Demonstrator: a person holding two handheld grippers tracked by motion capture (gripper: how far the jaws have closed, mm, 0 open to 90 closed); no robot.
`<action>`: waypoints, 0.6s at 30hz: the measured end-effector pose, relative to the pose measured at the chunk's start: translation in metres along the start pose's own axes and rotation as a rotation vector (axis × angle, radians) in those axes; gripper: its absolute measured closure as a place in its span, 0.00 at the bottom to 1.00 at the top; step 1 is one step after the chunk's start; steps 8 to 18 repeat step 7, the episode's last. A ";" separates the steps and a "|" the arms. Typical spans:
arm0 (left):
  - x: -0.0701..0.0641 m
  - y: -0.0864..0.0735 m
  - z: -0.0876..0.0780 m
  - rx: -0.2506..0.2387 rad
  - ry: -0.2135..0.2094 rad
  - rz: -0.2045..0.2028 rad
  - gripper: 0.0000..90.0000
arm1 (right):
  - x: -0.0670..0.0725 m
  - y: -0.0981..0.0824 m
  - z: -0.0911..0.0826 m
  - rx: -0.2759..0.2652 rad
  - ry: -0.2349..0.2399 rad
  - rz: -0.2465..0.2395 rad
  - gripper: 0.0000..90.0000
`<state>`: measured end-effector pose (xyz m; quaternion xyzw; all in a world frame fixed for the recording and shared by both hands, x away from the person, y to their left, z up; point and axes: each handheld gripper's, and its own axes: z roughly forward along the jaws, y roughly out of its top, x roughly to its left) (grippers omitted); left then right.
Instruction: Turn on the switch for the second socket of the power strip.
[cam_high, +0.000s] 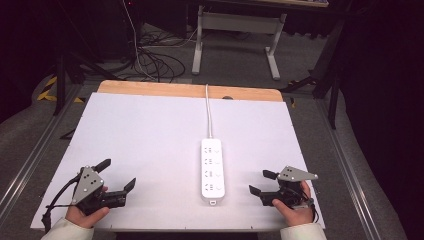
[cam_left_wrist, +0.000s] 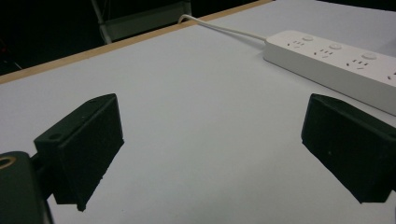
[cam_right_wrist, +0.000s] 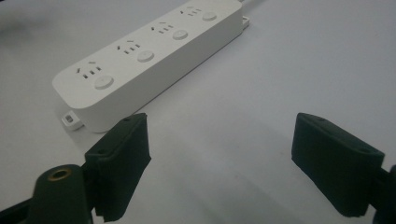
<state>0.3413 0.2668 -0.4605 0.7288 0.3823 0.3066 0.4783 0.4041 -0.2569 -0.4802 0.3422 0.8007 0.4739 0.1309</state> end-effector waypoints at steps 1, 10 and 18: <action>0.001 0.000 0.000 0.003 -0.008 -0.008 0.07 | 0.000 0.000 -0.001 0.001 0.001 0.000 0.22; 0.002 -0.001 0.002 0.022 -0.010 -0.016 0.07 | -0.001 -0.001 -0.002 -0.005 -0.031 -0.033 0.22; 0.002 -0.001 0.002 0.022 -0.010 -0.016 0.07 | -0.001 -0.001 -0.002 -0.005 -0.031 -0.033 0.22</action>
